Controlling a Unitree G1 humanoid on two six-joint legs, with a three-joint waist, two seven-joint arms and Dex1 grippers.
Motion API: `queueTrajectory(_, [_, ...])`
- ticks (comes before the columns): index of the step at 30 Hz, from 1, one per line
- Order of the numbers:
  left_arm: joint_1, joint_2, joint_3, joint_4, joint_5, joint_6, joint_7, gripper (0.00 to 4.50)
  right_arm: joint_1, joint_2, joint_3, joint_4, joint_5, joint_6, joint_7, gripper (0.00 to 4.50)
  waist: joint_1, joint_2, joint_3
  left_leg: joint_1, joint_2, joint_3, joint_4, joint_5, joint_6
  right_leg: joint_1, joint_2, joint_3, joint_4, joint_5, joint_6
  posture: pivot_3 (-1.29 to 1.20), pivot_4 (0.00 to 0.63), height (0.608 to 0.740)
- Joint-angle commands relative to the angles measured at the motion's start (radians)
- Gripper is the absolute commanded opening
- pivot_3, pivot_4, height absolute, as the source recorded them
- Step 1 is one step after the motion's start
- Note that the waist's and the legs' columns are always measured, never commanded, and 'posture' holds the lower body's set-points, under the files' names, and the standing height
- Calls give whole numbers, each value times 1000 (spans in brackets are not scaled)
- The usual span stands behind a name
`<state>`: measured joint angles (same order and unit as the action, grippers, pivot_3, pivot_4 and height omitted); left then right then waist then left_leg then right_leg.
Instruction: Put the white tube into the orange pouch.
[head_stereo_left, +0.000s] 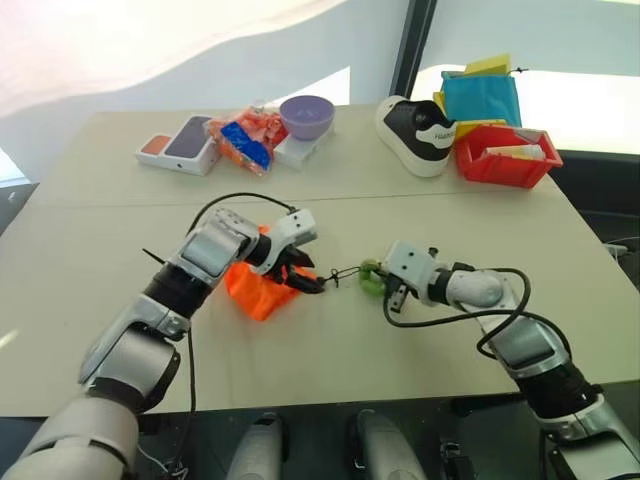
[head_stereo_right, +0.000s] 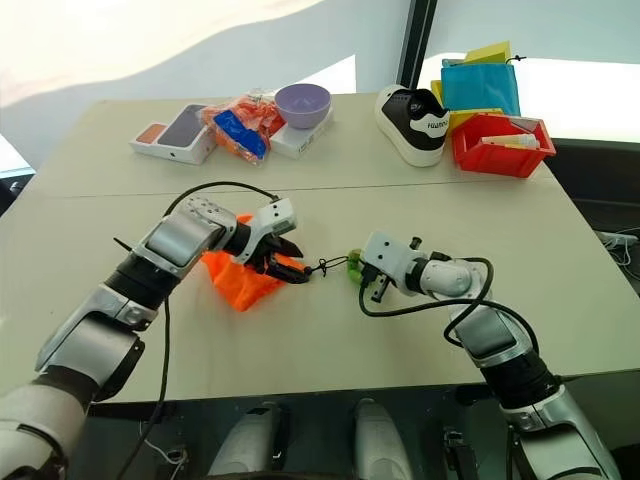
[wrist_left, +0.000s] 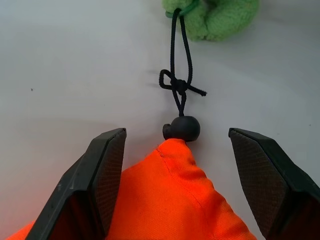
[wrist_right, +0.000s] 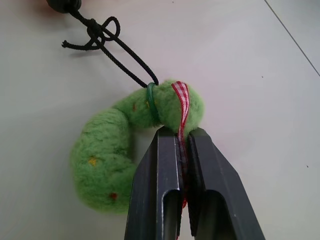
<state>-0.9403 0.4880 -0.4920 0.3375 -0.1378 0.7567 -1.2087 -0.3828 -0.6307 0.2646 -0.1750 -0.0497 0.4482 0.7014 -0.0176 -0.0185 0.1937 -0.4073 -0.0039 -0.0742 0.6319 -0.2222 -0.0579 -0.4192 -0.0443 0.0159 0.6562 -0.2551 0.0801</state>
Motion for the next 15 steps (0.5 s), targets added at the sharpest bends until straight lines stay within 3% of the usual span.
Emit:
queueTrajectory(1, [-7,-5,-14,8,19,-9,-26,3491,4,2,-32,-44,0,1,-8,24,0,0,0,0,0,0,0,0,0,0,0,0,0,0,0,0,150,740])
queueTrajectory(8, [2,-16,-19,12,28,-2,-65,3491,-2,6,-32,-35,-4,0,-11,24,0,0,0,0,0,0,0,0,0,0,0,0,0,0,0,0,150,740])
queueTrajectory(11, [7,-11,-18,3,33,-8,-75,2583,-5,6,-32,-33,-5,0,-11,0,0,0,0,0,0,0,0,0,0,0,0,0,0,0,0,0,150,740])
queueTrajectory(15, [8,-13,-9,14,39,-15,-74,610,-6,7,-32,-33,-6,0,-12,0,0,0,0,0,0,0,0,0,0,0,0,0,0,0,0,0,150,740])
